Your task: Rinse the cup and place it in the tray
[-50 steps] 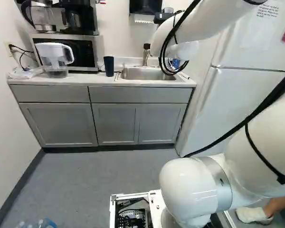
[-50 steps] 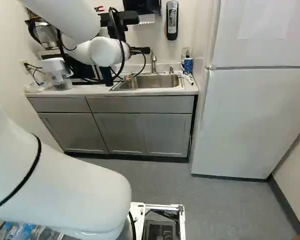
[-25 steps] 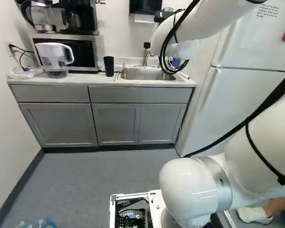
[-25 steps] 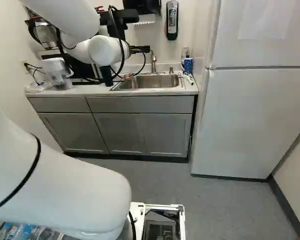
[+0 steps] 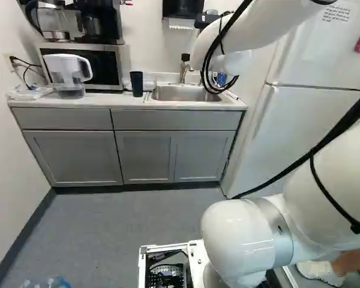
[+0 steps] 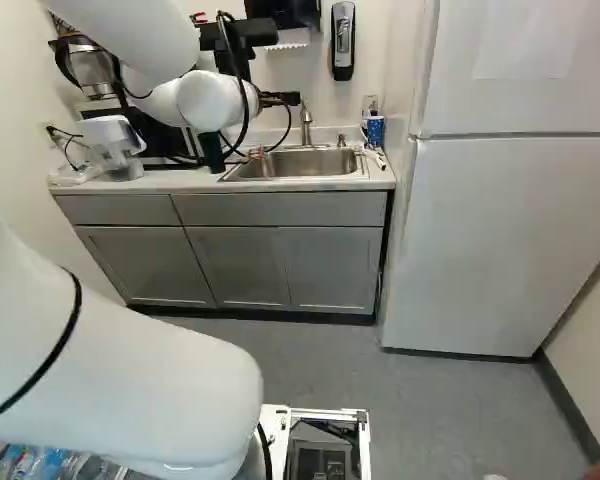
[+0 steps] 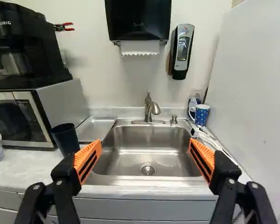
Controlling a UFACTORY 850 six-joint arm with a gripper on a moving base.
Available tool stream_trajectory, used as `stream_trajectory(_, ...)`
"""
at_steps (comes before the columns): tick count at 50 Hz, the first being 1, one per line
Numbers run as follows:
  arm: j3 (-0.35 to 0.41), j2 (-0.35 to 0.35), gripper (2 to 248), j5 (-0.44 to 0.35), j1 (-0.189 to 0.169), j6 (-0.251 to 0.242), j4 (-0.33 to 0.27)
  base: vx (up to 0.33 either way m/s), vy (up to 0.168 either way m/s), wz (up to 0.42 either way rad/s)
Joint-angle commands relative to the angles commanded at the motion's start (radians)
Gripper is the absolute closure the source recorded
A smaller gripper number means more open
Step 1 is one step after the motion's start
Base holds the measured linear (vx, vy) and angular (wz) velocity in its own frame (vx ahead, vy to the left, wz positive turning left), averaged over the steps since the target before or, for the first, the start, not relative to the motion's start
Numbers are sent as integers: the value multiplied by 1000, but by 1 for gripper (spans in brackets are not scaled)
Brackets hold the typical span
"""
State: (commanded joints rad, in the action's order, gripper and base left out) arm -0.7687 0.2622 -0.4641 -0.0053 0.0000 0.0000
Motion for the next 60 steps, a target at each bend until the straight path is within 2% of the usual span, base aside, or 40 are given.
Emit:
stream_trajectory(24, 0, 0, 3, 0, 0, 0, 0, 47, -5, -1)
stream_trajectory(60, 0, 0, 3, 0, 0, 0, 0, 131, -44, 47)
